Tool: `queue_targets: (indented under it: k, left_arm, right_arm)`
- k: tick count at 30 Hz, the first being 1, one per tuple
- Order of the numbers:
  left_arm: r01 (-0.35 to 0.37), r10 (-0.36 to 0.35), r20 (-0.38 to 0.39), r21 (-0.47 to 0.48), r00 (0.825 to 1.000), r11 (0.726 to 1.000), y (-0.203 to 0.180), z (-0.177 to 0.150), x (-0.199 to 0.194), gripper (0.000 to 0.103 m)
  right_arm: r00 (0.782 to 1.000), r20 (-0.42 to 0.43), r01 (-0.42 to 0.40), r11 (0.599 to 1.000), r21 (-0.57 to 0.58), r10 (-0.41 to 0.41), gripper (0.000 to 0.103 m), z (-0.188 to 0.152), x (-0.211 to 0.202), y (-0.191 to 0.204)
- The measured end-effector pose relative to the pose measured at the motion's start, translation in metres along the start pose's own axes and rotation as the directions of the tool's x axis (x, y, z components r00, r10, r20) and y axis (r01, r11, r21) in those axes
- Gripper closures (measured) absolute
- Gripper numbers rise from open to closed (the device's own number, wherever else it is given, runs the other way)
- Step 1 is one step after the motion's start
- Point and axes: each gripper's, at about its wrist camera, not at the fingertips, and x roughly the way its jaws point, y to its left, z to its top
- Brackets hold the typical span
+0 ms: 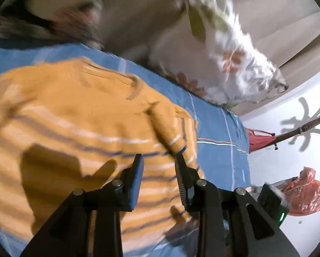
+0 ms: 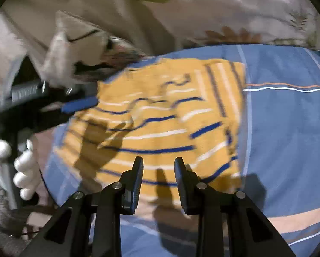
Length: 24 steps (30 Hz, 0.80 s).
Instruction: Fold small clothes
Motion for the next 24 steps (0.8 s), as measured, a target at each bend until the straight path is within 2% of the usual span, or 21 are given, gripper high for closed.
queue_targets:
  k: [1,4,8,12,15,16,18,19,21,24]
  left_arm:
    - [0.011,-0.012,-0.051,-0.004,0.999,1.000,-0.003,0.010,0.024,0.070]
    - [0.012,-0.016,-0.135,-0.032,0.991,0.999,-0.007,0.024,0.070,0.070]
    - [0.022,-0.025,-0.200,-0.016,0.979,1.000,-0.027,0.041,0.111,0.070]
    - [0.023,-0.018,-0.194,0.025,0.981,0.999,-0.052,0.060,0.134,0.070]
    - [-0.015,0.030,-0.197,0.075,0.980,0.997,-0.063,0.075,0.159,0.070]
    - [-0.042,0.060,-0.197,0.097,0.979,0.994,-0.066,0.077,0.168,0.070]
    - [-0.063,0.086,-0.205,0.118,0.975,0.991,-0.066,0.076,0.181,0.070]
    - [-0.067,0.092,-0.210,0.122,0.973,0.990,-0.066,0.076,0.186,0.070]
    - [-0.054,0.078,-0.210,0.122,0.975,0.991,-0.065,0.075,0.184,0.070]
    - [0.003,0.016,-0.188,0.099,0.982,0.995,-0.067,0.080,0.165,0.070]
  right_arm:
    - [1.000,0.003,0.027,1.000,0.015,-0.027,0.070,0.001,0.003,-0.005]
    - [0.997,-0.001,0.072,0.995,0.069,-0.072,0.071,0.000,0.009,-0.022]
    - [0.992,0.019,0.119,0.984,0.135,-0.123,0.072,-0.004,0.008,-0.040]
    - [0.987,0.050,0.135,0.965,0.225,-0.150,0.073,-0.007,0.004,-0.062]
    - [0.982,0.064,0.153,0.952,0.265,-0.175,0.072,-0.005,0.003,-0.075]
    - [0.977,0.059,0.183,0.947,0.265,-0.205,0.064,-0.004,0.004,-0.078]
    - [0.973,0.053,0.201,0.941,0.271,-0.223,0.054,-0.004,0.008,-0.082]
    - [0.975,0.058,0.192,0.941,0.277,-0.215,0.054,-0.004,0.008,-0.083]
    - [0.972,0.068,0.198,0.935,0.294,-0.227,0.054,-0.004,0.000,-0.084]
    - [0.963,0.111,0.203,0.929,0.310,-0.247,0.054,0.000,-0.020,-0.078]
